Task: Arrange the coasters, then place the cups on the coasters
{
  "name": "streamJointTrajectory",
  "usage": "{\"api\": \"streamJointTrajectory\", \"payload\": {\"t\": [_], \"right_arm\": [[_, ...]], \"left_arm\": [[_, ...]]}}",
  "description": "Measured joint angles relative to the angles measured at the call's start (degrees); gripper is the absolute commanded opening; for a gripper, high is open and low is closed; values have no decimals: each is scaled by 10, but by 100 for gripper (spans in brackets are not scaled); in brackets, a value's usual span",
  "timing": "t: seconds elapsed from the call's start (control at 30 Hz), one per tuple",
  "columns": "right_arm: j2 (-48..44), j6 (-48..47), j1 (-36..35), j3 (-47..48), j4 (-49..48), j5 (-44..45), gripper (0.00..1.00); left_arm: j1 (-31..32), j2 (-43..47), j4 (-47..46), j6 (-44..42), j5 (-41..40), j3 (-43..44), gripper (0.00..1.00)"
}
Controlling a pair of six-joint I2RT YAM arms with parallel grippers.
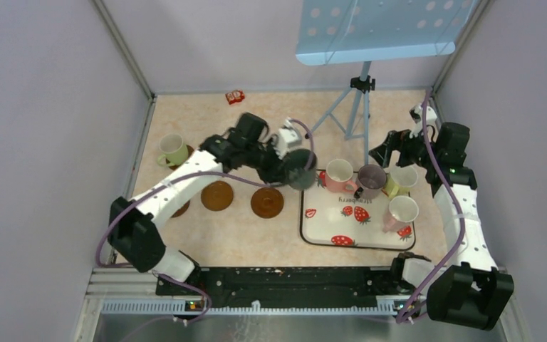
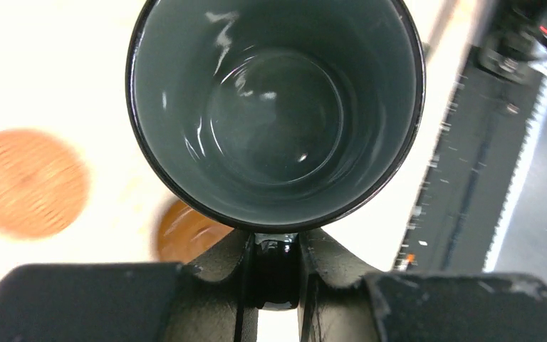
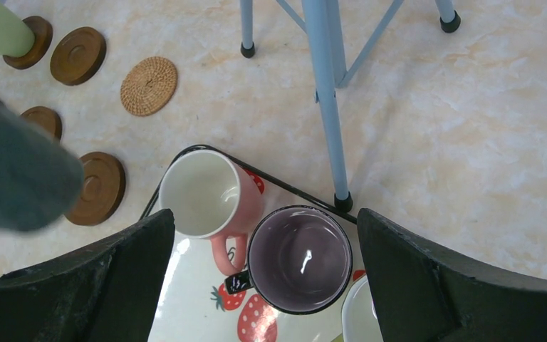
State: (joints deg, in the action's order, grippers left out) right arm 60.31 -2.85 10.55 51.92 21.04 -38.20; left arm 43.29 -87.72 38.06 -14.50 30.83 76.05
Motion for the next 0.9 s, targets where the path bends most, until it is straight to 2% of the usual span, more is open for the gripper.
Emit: {"api": "streamJointTrajectory", "payload": {"t": [0.13, 0.3, 0.47, 0.67, 0.9], "right_arm": [[0, -2, 1, 0, 0, -7, 97], [1, -5, 1, 0, 0, -11, 97], [1, -6, 1, 0, 0, -17, 97], [2, -9, 1, 0, 0, -23, 97], [2, -11, 1, 0, 0, -25, 97]], "left_arm": [[-132, 60, -2, -12, -15, -17, 0], [-231, 136, -12, -36, -40, -77, 0], [-337, 152, -17, -77, -43, -110, 0], [-432, 144, -38, -136, -34, -142, 0], [-490, 86, -95, -150, -26, -162, 0]]}}
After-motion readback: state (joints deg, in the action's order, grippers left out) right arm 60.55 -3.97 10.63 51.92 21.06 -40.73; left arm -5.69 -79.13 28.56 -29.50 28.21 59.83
